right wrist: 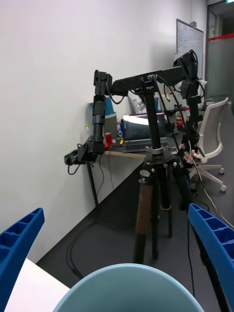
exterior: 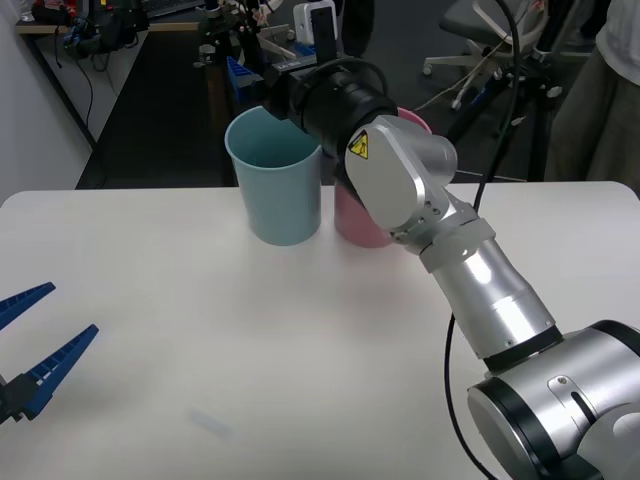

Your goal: Grasp the object on the table and drop it into the matching bin: aluminum can to the light blue bin, PET bottle to the pink bin.

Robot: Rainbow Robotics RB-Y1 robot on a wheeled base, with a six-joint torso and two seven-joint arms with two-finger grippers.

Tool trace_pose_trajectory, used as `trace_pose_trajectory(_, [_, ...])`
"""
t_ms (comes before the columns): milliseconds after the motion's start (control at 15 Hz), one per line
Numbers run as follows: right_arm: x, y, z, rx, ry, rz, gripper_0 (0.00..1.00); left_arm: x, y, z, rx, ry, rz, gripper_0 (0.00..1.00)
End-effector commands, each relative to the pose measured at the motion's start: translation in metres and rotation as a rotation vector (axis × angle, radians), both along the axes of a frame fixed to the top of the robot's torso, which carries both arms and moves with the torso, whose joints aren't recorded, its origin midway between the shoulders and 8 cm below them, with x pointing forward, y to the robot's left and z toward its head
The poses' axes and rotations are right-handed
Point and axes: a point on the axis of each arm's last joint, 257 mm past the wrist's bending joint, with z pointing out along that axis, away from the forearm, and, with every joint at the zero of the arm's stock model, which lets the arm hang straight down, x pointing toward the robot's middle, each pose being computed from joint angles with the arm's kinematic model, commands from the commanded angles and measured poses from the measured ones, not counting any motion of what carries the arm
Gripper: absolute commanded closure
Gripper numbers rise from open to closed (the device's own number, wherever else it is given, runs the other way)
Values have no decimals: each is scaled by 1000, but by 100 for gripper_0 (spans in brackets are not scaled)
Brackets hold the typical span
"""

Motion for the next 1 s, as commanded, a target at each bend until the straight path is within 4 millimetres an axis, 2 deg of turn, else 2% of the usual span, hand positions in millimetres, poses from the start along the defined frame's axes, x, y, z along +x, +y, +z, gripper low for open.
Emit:
trace_pose_trajectory(67, [0, -5, -6, -1, 2, 7, 0, 0, 0, 0, 0, 0, 0, 0])
trace_pose_trajectory(267, [-8, -15, -8, -5, -27, 23, 0, 0, 0, 0, 0, 0, 0, 0])
trace_pose_trajectory(467, [-31, -38, -20, -21, -47, 50, 0, 0, 0, 0, 0, 0, 0, 0])
trace_pose_trajectory(600, [-55, -62, -35, -49, -59, 77, 0, 0, 0, 0, 0, 0, 0, 0])
trace_pose_trajectory(733, [-79, -84, -42, -60, -76, 103, 0, 0, 0, 0, 0, 0, 0, 0])
trace_pose_trajectory(1000, [-135, -143, -61, -90, -114, 149, 0, 0, 0, 0, 0, 0, 0, 0])
